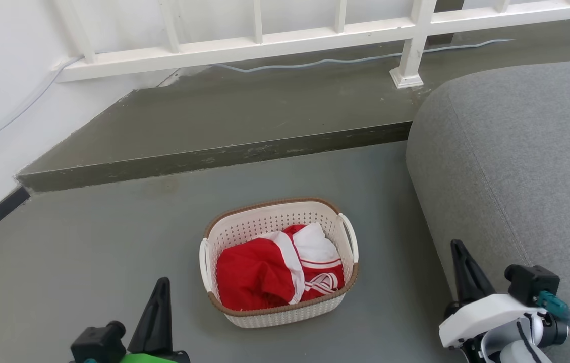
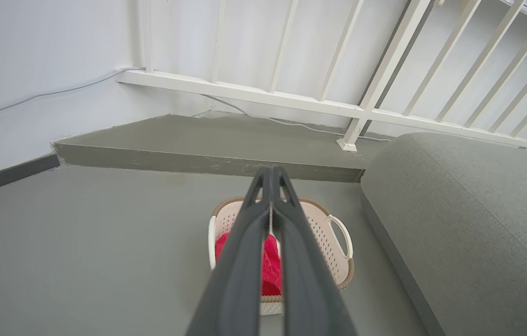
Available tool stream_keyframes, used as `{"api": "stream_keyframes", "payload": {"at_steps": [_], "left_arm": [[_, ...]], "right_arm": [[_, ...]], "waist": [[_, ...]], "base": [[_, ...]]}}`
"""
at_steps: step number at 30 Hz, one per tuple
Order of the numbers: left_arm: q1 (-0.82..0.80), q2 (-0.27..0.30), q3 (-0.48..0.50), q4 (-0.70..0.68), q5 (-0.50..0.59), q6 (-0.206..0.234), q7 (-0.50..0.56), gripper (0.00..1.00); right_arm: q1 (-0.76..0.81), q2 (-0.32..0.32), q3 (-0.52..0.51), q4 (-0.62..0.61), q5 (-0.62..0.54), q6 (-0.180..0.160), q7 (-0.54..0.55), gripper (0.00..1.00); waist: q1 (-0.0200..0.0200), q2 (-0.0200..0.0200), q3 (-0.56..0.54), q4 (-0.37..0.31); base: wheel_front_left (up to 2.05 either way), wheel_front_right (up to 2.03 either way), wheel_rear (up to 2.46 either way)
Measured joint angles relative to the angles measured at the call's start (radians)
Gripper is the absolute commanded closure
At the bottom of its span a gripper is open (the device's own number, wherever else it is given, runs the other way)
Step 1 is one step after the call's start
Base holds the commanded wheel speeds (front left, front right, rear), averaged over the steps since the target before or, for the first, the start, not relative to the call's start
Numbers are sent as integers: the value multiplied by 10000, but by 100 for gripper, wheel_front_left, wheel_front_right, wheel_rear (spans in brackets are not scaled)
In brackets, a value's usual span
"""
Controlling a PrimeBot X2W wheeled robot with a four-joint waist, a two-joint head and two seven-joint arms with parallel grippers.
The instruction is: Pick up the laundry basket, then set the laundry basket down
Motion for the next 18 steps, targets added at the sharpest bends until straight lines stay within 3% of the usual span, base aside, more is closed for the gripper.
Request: {"api": "stream_keyframes", "payload": {"at_steps": [18], "left_arm": [[-29, -40, 644, 178, -2238, -251, 527, 100]], "right_arm": [[-18, 148, -671, -52, 2360, 267, 577, 100]], "waist": [[0, 0, -1, 31]], "base": [[0, 0, 0]]}}
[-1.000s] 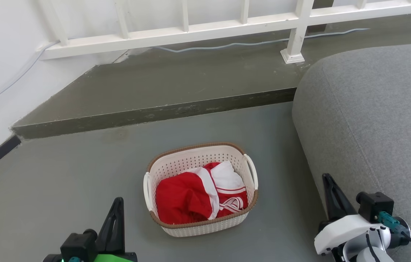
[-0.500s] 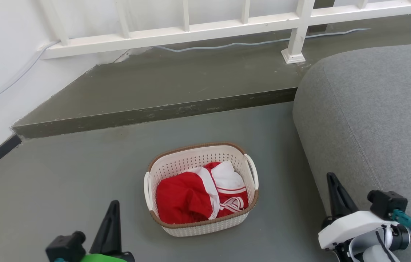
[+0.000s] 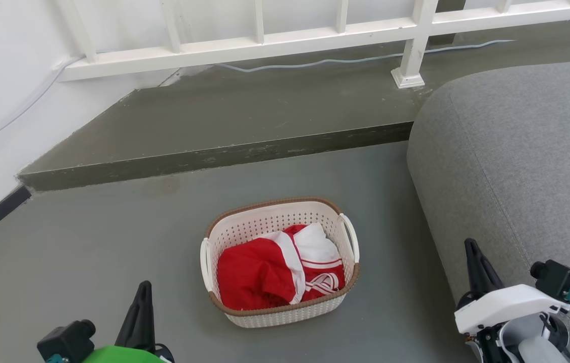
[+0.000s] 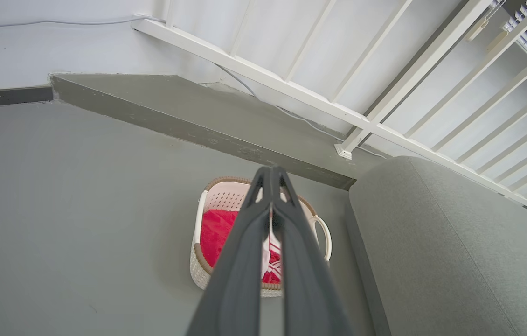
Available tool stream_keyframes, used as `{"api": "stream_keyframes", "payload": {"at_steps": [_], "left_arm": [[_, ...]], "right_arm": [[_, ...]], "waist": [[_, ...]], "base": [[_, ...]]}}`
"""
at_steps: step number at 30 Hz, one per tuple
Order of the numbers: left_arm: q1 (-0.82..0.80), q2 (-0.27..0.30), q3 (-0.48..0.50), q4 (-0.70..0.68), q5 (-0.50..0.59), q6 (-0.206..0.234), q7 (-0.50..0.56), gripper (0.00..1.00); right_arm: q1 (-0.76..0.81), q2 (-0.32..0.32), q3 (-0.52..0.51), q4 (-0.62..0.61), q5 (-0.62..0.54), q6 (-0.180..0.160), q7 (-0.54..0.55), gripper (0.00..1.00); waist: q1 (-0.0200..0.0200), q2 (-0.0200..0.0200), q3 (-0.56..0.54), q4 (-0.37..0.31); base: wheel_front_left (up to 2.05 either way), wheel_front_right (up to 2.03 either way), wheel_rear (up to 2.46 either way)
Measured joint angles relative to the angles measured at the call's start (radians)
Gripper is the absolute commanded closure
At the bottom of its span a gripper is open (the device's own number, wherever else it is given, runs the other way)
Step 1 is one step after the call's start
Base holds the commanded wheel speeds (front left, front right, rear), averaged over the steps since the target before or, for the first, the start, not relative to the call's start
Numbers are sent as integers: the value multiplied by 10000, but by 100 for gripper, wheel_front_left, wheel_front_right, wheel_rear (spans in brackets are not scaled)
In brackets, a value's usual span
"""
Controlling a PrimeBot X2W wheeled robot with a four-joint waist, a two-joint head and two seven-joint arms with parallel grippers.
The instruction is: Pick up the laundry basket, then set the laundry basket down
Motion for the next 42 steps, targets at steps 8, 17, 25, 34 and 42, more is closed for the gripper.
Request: {"api": "stream_keyframes", "payload": {"at_steps": [8, 17, 25, 34, 42], "left_arm": [[-127, 8, 251, 140, -999, -100, 198, 100], [-343, 23, 487, 378, -2092, -278, 454, 100], [-539, 31, 696, 581, -3005, -456, 706, 100], [-722, 35, 959, 821, -4109, -631, 907, 100], [-917, 36, 1206, 1087, -5187, -842, 1187, 100]], "right_arm": [[-98, 0, -280, 2, 955, 176, 228, 100], [-134, 4, -579, 21, 2071, 355, 533, 100], [-280, 15, -844, 63, 3049, 525, 759, 100], [-375, 35, -1141, 123, 4119, 719, 1018, 100], [-529, 92, -1432, 209, 5210, 955, 1277, 100]], "waist": [[0, 0, -3, 15], [0, 0, -8, 32], [0, 0, -13, 47], [0, 0, -19, 64], [0, 0, -27, 82]], "base": [[0, 0, 0], [0, 0, 0], [0, 0, 0], [0, 0, 0], [0, 0, 0]]}}
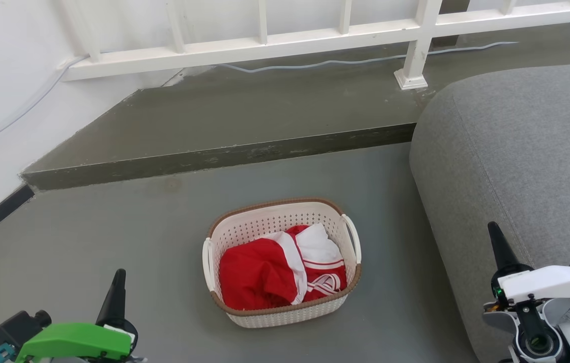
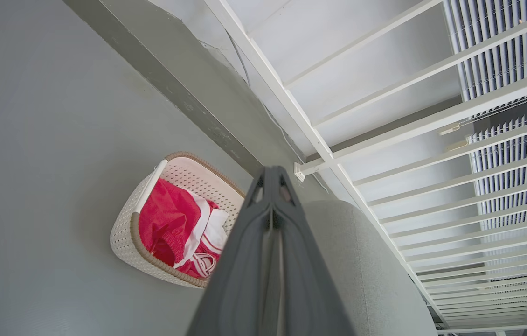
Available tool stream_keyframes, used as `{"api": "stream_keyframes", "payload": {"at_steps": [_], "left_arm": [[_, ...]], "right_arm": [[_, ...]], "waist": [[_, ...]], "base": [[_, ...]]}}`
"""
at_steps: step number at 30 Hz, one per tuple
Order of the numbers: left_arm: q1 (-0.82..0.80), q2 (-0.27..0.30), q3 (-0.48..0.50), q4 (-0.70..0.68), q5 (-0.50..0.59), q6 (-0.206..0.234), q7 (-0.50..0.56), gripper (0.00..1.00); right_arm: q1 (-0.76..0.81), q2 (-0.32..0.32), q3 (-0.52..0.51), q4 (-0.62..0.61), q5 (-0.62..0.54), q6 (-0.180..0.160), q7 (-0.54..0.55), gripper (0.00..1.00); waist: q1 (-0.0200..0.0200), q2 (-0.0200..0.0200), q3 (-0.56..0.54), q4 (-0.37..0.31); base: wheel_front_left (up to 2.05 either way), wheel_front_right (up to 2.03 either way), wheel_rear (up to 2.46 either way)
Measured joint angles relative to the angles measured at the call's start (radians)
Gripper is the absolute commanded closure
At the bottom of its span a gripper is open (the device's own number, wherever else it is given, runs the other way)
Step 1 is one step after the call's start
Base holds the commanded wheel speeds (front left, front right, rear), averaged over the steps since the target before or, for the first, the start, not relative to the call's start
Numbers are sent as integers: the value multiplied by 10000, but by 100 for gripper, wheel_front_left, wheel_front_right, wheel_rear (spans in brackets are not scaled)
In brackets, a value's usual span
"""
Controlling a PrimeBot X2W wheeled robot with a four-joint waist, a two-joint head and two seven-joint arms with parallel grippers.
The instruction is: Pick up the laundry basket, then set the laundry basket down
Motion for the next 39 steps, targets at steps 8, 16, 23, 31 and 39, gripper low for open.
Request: {"api": "stream_keyframes", "payload": {"at_steps": [8, 16, 23, 31, 39], "left_arm": [[-214, 0, 192, 244, -907, -165, 159, 100], [-373, 0, 422, 468, -1902, -399, 393, 100], [-529, 0, 621, 652, -2690, -570, 575, 100], [-716, 0, 788, 874, -3478, -748, 750, 100], [-928, -2, 1032, 1078, -4485, -905, 932, 100]], "right_arm": [[-50, 17, -268, 69, 984, 165, 224, 100], [-218, 63, -529, 125, 1914, 345, 414, 100], [-267, 79, -752, 190, 2778, 483, 589, 100], [-422, 98, -978, 242, 3611, 669, 798, 100], [-490, 127, -1246, 322, 4562, 807, 1018, 100]], "waist": [[0, 0, -6, 15], [0, 0, -13, 30], [0, 0, -19, 43], [0, 0, -25, 57], [0, 0, -31, 72]], "base": [[0, 0, 0], [0, 0, 0], [0, 0, 0], [0, 0, 0], [0, 0, 0]]}}
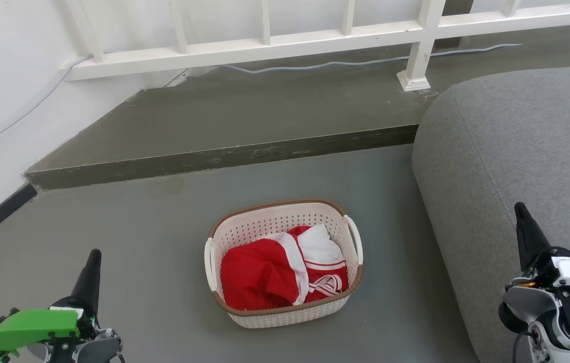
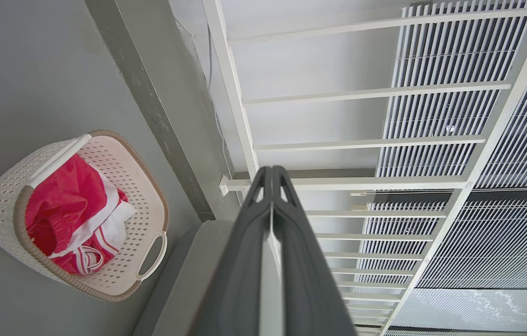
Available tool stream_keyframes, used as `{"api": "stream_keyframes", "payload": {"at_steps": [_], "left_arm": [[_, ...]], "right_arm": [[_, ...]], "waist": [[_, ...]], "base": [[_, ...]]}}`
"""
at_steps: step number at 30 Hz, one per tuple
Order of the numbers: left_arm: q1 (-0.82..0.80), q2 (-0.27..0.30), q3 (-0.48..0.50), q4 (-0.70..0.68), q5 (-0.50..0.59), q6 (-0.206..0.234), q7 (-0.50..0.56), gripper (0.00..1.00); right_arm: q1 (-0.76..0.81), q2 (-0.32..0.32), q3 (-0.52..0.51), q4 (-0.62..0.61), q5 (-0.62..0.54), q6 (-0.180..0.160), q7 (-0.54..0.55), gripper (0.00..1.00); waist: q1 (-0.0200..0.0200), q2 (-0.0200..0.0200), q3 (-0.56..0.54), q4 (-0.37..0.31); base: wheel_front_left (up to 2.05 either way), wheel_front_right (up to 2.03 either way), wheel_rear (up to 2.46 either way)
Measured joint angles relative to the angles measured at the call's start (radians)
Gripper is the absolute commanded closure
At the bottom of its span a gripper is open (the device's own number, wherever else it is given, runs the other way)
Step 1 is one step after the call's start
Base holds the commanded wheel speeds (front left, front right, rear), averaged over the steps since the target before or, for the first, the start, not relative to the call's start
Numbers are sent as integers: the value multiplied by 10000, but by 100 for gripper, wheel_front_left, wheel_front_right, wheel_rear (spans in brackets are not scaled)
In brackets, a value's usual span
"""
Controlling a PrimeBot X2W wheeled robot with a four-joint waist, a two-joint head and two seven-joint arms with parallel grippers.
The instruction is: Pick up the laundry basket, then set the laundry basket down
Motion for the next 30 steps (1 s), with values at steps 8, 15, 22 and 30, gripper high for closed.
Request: {"api": "stream_keyframes", "payload": {"at_steps": [8, 15, 22, 30], "left_arm": [[-45, 0, 38, 109, -121, -61, 8, 100], [-54, 0, 46, 153, -121, -75, 10, 100], [-59, -2, 52, 180, -121, -98, 81, 100], [-74, -4, 56, 221, -121, -100, 81, 100]], "right_arm": [[-101, 23, -50, 46, 199, 81, 8, 100], [-103, 23, -56, 63, 199, 81, 8, 100], [-108, 25, -63, 81, 199, 82, 10, 100], [-111, 27, -73, 105, 199, 82, 82, 100]], "waist": [[0, 0, -2, 3], [0, 0, -4, 3], [0, 0, -6, 3], [0, 0, -8, 3]], "base": [[0, 0, 0], [0, 0, 0], [0, 0, 0], [0, 0, 0]]}}
